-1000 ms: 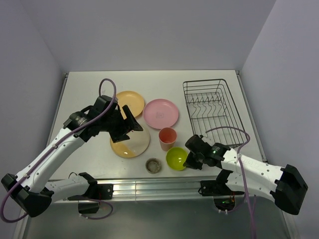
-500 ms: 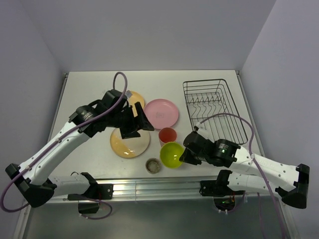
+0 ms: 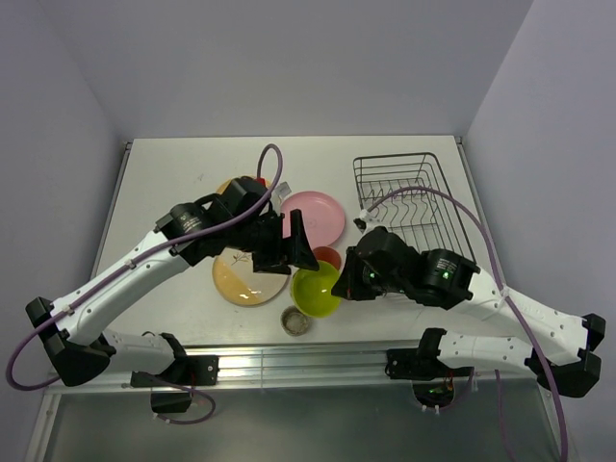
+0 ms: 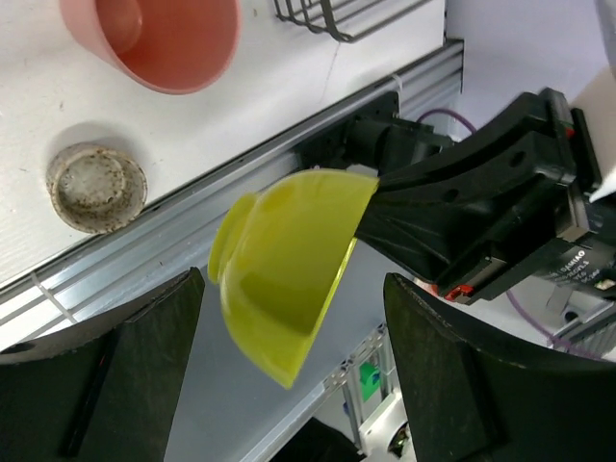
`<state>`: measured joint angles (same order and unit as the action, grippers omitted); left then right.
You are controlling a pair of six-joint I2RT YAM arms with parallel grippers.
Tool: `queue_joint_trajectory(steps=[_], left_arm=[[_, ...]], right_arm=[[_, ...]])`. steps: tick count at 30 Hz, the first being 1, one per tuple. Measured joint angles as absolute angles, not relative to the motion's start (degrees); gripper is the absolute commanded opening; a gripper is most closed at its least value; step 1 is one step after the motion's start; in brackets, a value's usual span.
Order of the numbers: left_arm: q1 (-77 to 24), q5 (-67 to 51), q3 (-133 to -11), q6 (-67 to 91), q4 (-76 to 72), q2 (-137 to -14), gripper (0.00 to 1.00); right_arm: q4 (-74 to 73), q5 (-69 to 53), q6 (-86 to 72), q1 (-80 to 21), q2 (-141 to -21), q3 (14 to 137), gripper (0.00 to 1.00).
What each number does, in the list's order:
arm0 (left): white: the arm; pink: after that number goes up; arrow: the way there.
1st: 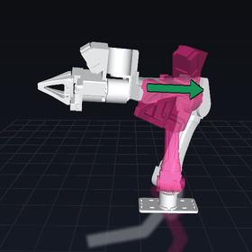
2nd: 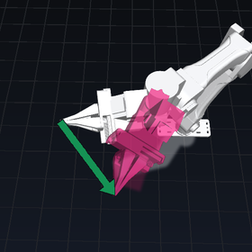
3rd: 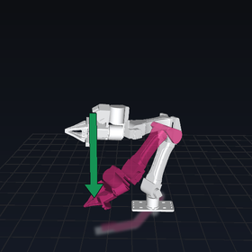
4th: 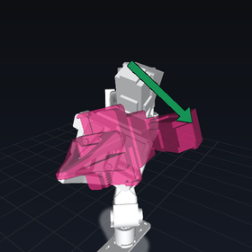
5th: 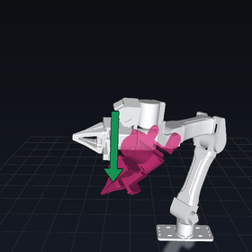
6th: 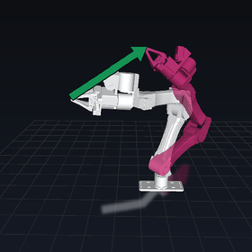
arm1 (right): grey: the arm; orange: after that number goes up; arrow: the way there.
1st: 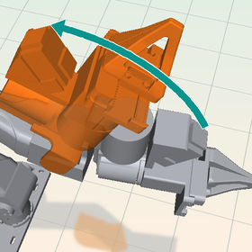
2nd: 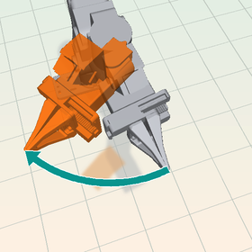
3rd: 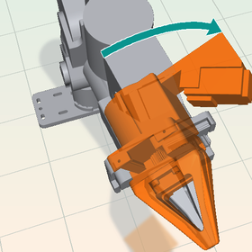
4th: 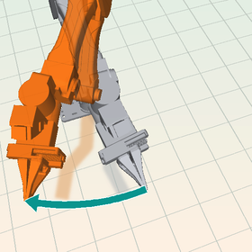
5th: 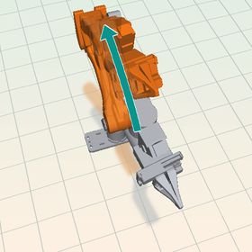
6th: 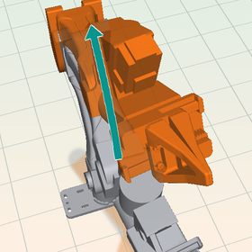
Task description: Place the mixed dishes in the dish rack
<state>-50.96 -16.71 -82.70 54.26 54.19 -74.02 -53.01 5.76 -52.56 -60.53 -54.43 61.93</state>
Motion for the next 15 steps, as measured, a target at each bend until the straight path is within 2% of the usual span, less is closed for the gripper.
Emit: queue_joint_trajectory(steps=[11,14,15], left_arm=[[-51.24,-24.88,-75.24,51.07,47.68,-69.54,0.75],[-51.24,-26.46,-73.14,51.35,45.54,-67.53,0.71],[-51.22,-26.83,-72.62,51.57,45.08,-67.07,0.66]], right_arm=[[-45.36,-13.15,-46.59,-49.23,-50.33,56.69,0.0],[-44.73,-16.14,-44.99,-47.33,-50.26,56.66,0.0],[-44.66,-16.84,-44.56,-47.16,-50.33,56.69,0.0]])
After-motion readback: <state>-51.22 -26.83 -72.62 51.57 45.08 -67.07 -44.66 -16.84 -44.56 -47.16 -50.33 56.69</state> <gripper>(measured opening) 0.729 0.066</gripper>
